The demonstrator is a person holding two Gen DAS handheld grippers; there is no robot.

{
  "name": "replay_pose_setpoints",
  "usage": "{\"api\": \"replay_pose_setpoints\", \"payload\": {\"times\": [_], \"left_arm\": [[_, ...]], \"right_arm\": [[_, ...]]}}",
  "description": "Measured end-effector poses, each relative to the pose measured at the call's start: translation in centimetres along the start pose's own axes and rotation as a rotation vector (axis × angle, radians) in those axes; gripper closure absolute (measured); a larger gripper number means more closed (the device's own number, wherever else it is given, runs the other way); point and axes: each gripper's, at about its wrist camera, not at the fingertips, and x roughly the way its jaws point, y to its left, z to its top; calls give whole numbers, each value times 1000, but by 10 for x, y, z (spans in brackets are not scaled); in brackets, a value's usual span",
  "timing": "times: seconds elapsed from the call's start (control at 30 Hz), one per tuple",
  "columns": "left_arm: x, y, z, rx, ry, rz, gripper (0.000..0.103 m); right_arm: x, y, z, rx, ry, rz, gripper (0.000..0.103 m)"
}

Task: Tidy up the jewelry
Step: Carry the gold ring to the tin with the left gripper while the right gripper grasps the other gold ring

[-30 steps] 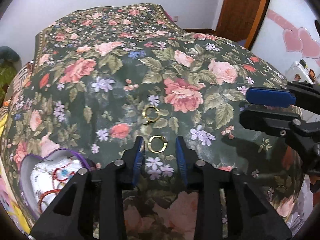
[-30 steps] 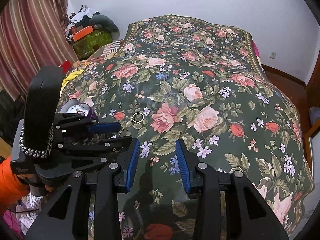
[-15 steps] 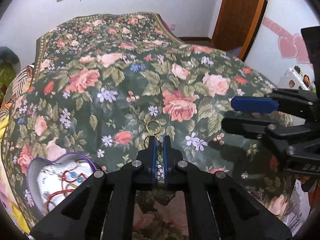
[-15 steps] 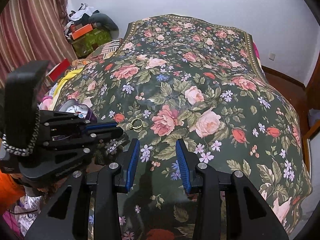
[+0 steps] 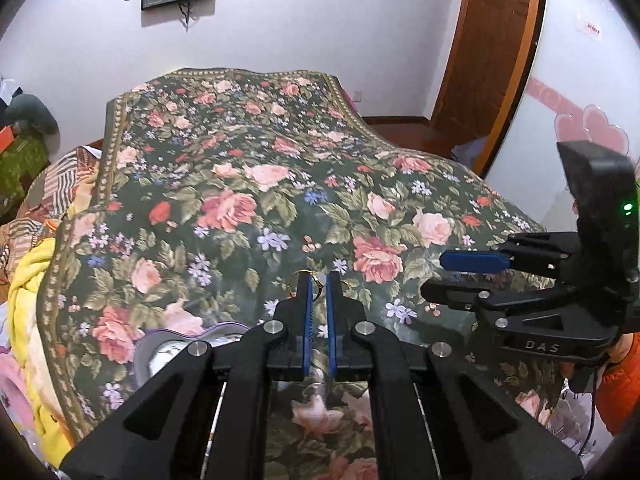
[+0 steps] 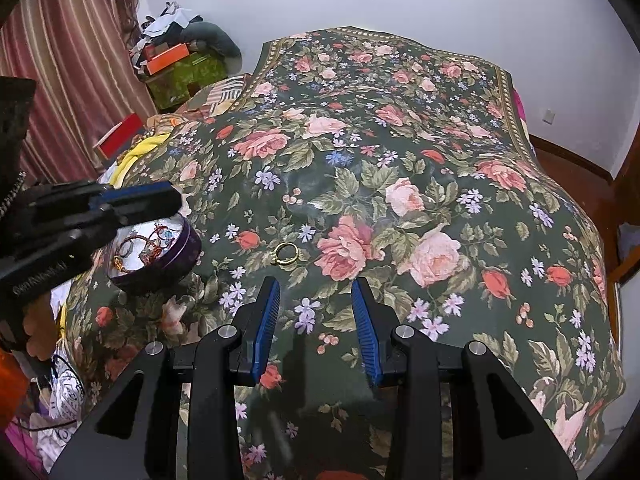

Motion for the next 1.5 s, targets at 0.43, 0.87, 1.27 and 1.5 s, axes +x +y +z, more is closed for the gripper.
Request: {"api": "replay_pose_setpoints", "payload": {"times": [0.43,0.87,1.27,1.5], "left_arm": [[-21,35,-4,-57,-44,50,98],[-16,48,-14,-94,-44,19,98],[-46,61,-19,-113,-82,53,98],[-64,74,-28,-122,-87,74,98]], "right_arm": [[61,23,24,-83,154,33,68],[81,32,24,-140,177,3,76],[50,50,31,-122,89,36,80],[28,85,47,-169,2,96,80]]}}
